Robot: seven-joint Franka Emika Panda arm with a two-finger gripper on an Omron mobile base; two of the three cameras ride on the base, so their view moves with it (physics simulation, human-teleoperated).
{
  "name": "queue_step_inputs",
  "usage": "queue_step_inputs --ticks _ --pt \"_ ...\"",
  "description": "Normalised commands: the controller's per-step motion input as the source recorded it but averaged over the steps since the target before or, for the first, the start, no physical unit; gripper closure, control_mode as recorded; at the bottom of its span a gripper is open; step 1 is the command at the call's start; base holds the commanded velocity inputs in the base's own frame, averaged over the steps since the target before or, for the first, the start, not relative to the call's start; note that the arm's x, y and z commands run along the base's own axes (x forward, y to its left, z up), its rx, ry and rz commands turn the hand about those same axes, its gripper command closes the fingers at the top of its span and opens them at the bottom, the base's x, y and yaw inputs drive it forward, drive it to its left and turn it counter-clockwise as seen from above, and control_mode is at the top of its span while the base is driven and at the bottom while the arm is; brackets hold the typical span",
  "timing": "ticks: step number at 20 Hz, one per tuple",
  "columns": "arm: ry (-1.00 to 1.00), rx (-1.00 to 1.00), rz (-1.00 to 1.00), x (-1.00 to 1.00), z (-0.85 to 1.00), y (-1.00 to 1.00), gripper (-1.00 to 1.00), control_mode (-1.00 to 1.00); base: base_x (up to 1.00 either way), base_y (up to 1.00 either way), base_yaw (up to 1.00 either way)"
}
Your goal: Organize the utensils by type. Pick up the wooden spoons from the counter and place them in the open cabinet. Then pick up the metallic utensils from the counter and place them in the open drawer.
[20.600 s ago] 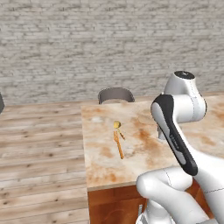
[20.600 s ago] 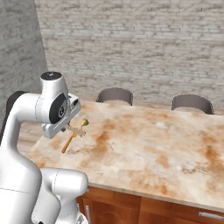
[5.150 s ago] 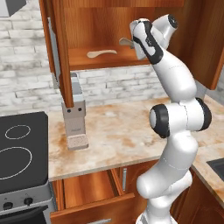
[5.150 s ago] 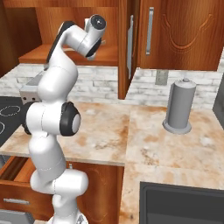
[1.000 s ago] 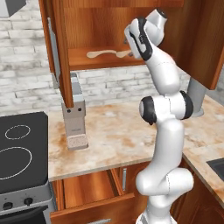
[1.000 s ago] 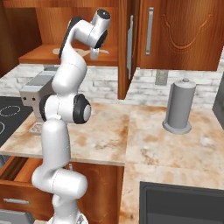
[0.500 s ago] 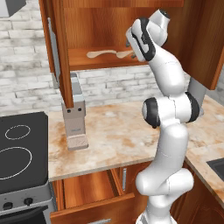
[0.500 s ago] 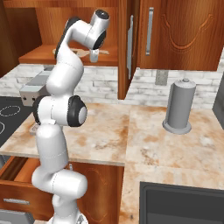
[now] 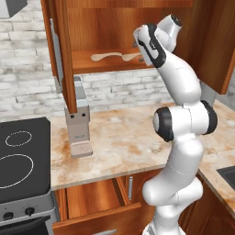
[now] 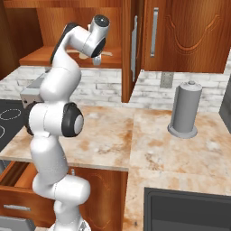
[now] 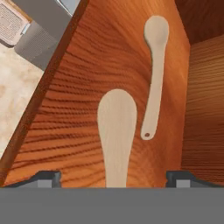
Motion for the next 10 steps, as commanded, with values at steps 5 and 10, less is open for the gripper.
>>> queue_step_inputs --ticks 5,10 --pt "0.05 0.02 0.0 -0.48 0.07 0.0 -1.0 -1.0 0.0 0.0 0.0" --pt "0.13 0.17 -0.03 -0.7 0.1 0.01 -1.0 -1.0 0.0 0.0 0.0"
